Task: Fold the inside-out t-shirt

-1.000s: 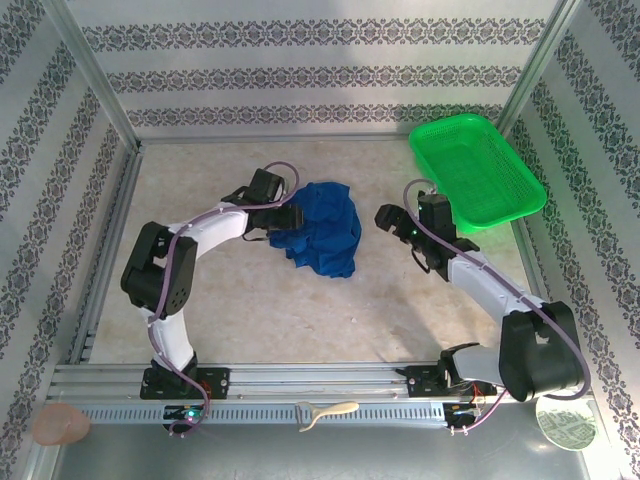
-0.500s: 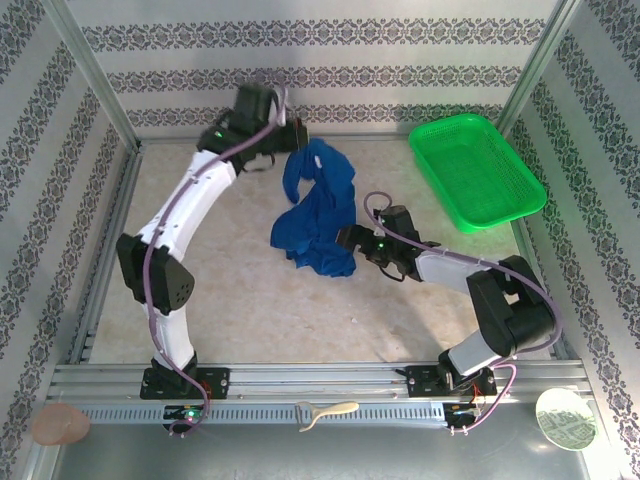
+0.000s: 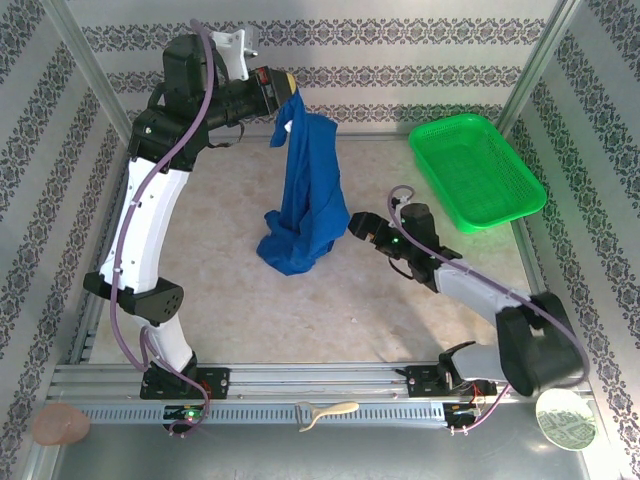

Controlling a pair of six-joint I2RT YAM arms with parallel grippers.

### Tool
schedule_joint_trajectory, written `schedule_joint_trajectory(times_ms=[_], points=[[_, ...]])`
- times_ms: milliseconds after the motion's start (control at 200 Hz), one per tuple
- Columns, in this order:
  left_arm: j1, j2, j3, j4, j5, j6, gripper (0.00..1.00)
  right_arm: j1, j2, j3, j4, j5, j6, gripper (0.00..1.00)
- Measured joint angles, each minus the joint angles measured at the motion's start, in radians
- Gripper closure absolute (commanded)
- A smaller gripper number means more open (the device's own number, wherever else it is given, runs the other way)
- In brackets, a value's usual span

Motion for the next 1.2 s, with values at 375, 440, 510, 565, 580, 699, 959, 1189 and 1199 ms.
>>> schedule_joint_trajectory(times_ms=[375,440,510,565,580,699,959,1189,1199], points=[[0.006,-0.012,0.001,-0.006,-0.004,-0.011,1.00,0.190,-0.321,0.071,-0.080,0.121,-0.059,0.02],[0.006,-0.012,0.001,-0.006,-0.004,-0.018,1.00,0.228,-0.272,0.121,-0.078,0.141,-0.075,0.02],[0.006,-0.012,0.001,-0.006,-0.005,-0.023,1.00,0.263,-0.174,0.192,-0.071,0.160,-0.093,0.03],[0.006,-0.012,0.001,-0.006,-0.005,-0.025,1.00,0.283,-0.088,0.249,-0.069,0.174,-0.108,0.14],[0.006,-0.012,0.001,-0.006,-0.007,-0.025,1.00,0.288,-0.063,0.264,-0.068,0.174,-0.118,0.20],[0.007,-0.013,0.001,-0.013,-0.028,-0.023,1.00,0.288,0.095,0.372,-0.081,0.163,-0.145,1.00],[0.252,-0.036,-0.013,-0.076,-0.133,-0.006,1.00,-0.055,0.142,0.742,-0.337,0.062,-0.181,1.00],[0.365,-0.195,-0.170,0.036,-0.159,-0.074,1.00,-0.233,0.140,1.320,-0.508,-0.021,-0.214,1.00],[0.364,-0.203,-0.174,0.042,-0.158,-0.075,1.00,-0.232,0.140,1.331,-0.511,-0.024,-0.215,1.00]])
